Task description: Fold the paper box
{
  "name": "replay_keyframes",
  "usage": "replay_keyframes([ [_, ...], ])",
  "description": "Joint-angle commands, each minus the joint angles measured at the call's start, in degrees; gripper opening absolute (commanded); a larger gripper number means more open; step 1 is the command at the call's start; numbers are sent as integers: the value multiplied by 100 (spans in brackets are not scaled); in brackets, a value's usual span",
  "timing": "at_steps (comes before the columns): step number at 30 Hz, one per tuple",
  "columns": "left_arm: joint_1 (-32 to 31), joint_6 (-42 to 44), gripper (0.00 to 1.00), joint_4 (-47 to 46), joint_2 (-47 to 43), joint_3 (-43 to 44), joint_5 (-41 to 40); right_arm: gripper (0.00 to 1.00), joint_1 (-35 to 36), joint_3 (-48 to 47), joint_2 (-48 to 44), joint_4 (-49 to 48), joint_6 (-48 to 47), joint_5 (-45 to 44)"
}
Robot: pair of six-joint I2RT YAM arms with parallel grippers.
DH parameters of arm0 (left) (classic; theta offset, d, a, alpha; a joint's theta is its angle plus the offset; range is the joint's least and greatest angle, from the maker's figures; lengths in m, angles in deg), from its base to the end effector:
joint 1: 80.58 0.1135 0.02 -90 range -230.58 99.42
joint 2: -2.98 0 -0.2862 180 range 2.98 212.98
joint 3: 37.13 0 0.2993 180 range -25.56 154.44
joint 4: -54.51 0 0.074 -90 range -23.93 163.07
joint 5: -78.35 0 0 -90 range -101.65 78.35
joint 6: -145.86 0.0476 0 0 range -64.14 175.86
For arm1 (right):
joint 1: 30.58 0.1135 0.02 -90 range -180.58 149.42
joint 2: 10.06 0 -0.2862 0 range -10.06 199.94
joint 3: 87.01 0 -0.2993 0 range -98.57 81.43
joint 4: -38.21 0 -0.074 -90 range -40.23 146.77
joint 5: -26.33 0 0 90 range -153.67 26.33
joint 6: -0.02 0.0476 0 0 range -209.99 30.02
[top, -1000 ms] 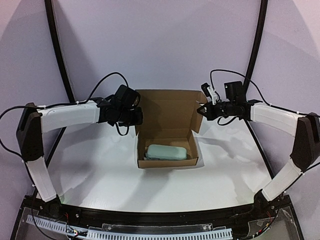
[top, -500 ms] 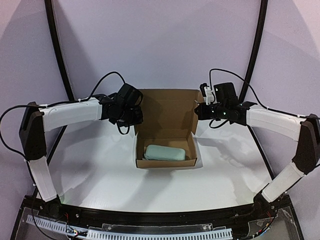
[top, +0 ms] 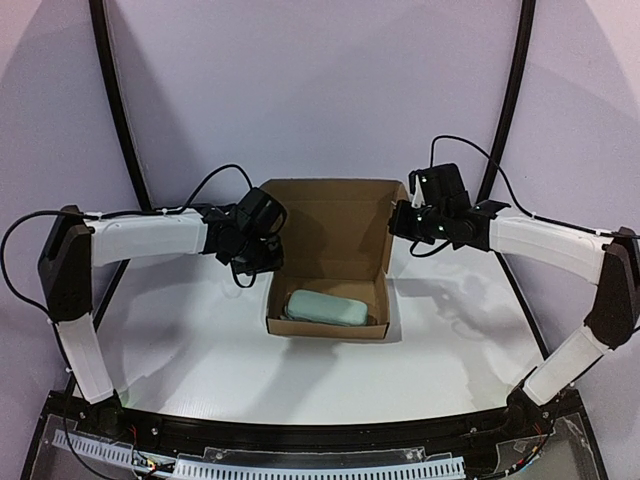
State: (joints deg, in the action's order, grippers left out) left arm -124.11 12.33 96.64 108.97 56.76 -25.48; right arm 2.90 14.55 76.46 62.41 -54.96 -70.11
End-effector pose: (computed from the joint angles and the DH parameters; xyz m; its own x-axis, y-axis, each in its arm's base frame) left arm 0.3426 -0.3098 0.2283 -0.8173 -0.1460 -0.5574 0.0063 0.9651 -0.2620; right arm 0.3378 0.2170 0.2923 -0.6340 0.2644 -0.7268 -0.1285 0.8907 0.4361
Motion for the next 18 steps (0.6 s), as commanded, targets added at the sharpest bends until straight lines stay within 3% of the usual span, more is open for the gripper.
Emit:
replay_keyframes([
  [1, -76, 109, 30, 146, -335, -224, 123, 0, 328, -118, 163, 297, 916, -396],
  [11, -69, 524, 28, 112, -529, -499, 204, 0, 895, 759, 170, -597, 928, -1546],
  [18, -68, 828, 28, -238, -600, -637, 581, 0, 948, 1460, 190, -1783, 289, -929],
])
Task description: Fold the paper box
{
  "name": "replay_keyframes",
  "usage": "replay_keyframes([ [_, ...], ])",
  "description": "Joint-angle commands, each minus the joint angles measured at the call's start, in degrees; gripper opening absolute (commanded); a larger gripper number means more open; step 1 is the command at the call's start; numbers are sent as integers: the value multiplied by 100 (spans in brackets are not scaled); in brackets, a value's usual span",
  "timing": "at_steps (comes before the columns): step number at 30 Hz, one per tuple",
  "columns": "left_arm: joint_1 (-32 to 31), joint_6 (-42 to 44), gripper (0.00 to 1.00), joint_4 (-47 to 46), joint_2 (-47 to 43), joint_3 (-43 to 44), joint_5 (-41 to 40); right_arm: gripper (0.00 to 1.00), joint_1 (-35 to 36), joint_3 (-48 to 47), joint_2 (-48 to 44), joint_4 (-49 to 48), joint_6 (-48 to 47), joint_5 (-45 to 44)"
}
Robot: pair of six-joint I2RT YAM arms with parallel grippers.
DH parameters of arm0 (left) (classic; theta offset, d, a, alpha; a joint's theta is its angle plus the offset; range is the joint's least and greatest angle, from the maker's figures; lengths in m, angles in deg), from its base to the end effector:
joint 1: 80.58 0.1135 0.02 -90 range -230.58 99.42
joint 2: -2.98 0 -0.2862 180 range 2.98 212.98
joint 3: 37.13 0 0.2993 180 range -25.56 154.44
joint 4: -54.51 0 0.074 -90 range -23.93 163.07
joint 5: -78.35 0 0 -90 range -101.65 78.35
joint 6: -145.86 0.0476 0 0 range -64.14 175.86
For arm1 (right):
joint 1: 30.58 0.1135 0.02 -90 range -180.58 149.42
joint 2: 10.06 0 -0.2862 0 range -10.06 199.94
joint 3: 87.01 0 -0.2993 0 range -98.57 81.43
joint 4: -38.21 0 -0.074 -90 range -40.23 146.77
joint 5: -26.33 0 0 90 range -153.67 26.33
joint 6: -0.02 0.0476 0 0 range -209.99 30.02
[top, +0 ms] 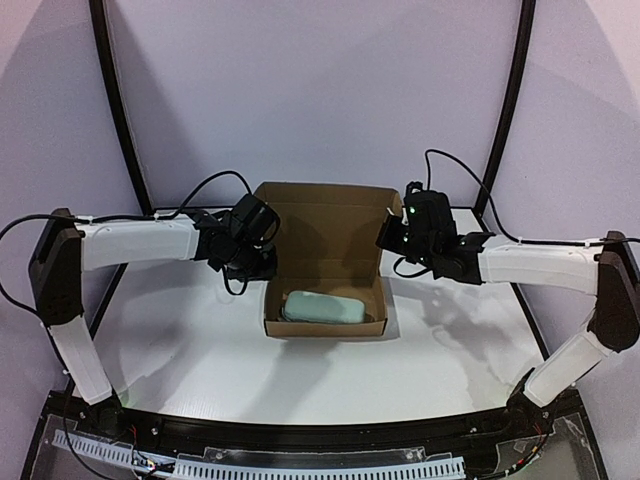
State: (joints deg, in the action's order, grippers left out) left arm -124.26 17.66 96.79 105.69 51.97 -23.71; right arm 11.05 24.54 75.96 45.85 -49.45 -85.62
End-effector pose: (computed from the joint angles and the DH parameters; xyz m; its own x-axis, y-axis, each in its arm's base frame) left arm 0.3261 -0.2977 0.2224 -0.8358 -0.0380 -0.5477 0.0939 0.9730 -0.2108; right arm 0.3051 0.2474 0.2583 -0.4781 0.3815 -0.7911 -0.0693 0.8816 0.4669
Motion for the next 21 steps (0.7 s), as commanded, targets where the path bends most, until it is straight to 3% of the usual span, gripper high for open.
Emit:
replay_keyframes([
  [1, -48, 317, 28, -326, -270, -197, 440, 0, 142, 489, 248, -164, -334, 645],
  [21, -60, 196, 27, -1086, -352, -1170, 1004, 0, 206, 1509, 254, -1427, -1403, 1226],
])
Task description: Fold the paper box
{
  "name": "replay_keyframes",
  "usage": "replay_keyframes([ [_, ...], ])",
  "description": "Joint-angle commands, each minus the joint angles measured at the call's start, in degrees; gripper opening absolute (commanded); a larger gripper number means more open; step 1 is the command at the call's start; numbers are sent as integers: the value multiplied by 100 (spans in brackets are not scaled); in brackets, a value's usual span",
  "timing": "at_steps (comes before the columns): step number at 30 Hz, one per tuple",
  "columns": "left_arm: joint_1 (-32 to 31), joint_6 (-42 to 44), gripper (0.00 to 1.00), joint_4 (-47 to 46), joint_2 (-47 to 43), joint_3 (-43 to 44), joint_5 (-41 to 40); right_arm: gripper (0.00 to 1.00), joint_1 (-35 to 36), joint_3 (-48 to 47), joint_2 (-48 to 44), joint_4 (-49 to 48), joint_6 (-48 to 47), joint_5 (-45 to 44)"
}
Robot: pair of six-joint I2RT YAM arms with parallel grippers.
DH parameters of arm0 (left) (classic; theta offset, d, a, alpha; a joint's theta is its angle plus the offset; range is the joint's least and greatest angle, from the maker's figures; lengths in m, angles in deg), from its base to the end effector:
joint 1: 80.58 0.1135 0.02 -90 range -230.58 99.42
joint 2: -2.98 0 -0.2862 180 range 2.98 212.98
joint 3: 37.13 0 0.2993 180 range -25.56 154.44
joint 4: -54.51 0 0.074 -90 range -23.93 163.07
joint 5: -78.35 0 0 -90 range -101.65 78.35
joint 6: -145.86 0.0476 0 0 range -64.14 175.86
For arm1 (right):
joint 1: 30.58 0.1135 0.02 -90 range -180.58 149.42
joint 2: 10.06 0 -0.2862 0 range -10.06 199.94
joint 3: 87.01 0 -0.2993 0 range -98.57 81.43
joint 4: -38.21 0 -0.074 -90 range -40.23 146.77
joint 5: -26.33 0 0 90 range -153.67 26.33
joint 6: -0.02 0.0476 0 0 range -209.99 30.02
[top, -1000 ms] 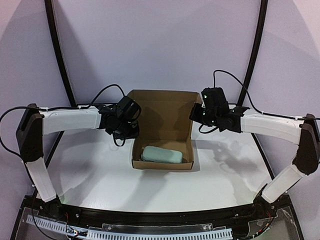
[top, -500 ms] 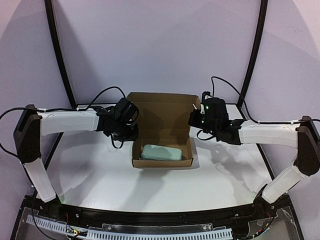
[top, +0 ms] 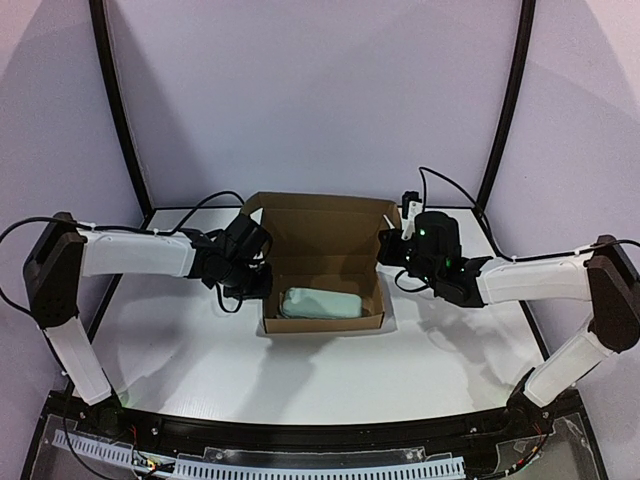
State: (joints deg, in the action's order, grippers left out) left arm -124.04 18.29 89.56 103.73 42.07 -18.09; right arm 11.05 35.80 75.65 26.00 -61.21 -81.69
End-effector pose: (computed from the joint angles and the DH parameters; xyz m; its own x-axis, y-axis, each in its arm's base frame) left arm 0.3075 -0.2840 0.1835 -0.8697 -0.0105 -0.4934 0.1367 0.9555 -0.2614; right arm 0.2909 0.2388 0.2225 -0.3812 0.2735 -0.8831 -0.2582 0.8857 0.3858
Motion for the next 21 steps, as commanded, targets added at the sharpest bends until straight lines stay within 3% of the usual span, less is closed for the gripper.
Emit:
replay_keyframes([
  [1, -81, 132, 28, -457, -170, -229, 499, 0, 213, 399, 302, 529, -257, 842],
  [9, -90, 471, 28, -662, -411, -442, 809, 0, 245, 542, 272, 465, -570, 575],
  [16, -97, 1094, 30, -135, -10, 275, 1334, 0, 249, 448, 418, 403, -797, 740],
  [21, -133, 1173, 29, 115, 140, 488, 1245, 0, 249, 475, 514, 236, -805, 842],
])
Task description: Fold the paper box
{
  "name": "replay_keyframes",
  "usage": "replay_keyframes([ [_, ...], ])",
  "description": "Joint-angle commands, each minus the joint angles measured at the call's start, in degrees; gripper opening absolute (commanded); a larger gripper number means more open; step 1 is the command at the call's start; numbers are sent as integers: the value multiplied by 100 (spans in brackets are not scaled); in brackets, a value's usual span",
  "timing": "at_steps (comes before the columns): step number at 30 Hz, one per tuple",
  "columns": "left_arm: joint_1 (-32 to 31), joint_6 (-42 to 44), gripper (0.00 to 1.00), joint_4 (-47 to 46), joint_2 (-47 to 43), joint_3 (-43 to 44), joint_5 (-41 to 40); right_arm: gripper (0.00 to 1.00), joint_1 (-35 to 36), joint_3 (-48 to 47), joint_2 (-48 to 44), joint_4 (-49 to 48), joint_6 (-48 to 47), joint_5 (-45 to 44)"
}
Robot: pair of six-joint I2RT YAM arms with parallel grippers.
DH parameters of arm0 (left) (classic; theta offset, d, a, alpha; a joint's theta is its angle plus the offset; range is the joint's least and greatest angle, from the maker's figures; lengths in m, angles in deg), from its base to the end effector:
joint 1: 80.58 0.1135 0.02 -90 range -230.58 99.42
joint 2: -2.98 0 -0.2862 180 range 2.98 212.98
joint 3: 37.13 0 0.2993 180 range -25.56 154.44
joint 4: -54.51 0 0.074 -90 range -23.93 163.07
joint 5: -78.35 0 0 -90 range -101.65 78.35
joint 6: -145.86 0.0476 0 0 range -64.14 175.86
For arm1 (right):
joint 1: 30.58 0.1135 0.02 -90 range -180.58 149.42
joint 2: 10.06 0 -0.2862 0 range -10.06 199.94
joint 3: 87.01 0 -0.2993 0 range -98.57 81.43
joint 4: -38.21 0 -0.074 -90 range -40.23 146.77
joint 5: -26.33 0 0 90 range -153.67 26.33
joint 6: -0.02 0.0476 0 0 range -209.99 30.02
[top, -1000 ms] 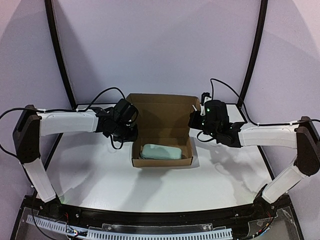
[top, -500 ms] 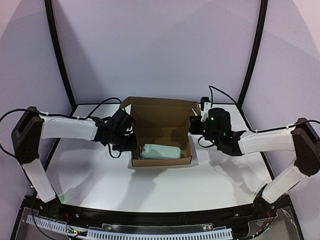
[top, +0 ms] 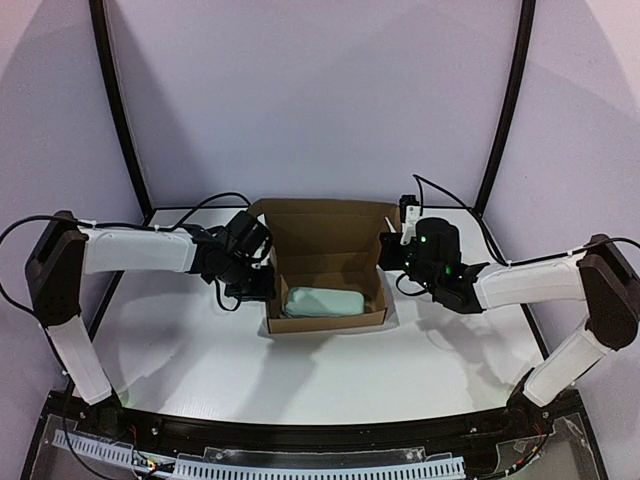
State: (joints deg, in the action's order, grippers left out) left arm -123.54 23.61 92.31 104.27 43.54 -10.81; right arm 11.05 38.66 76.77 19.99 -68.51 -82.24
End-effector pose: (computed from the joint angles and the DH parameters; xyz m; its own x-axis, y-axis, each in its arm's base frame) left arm 0.3068 -0.2866 0.1852 -0.8939 0.1033 -0.4362 0.2484 0.9242 -0.2900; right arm 0.2882 0.2358 0.2091 -0.3176 0.1819 -0.9306 -0.3039 0.9101 0.2816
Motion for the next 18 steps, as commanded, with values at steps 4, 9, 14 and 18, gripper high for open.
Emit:
replay_keyframes([
  [4, -186, 477, 28, -75, -24, 57, 259, 0, 249, 492, 446, 513, -219, 888],
  [9, -185, 343, 28, -51, -319, -404, 29, 0, 250, 767, 525, 125, -490, 1036],
  [14, -181, 285, 27, -104, -696, -861, -102, 0, 253, 1003, 697, -223, -592, 1193],
  [18, -183, 220, 27, -97, -966, -1200, -364, 0, 250, 1125, 870, -493, -656, 1238],
])
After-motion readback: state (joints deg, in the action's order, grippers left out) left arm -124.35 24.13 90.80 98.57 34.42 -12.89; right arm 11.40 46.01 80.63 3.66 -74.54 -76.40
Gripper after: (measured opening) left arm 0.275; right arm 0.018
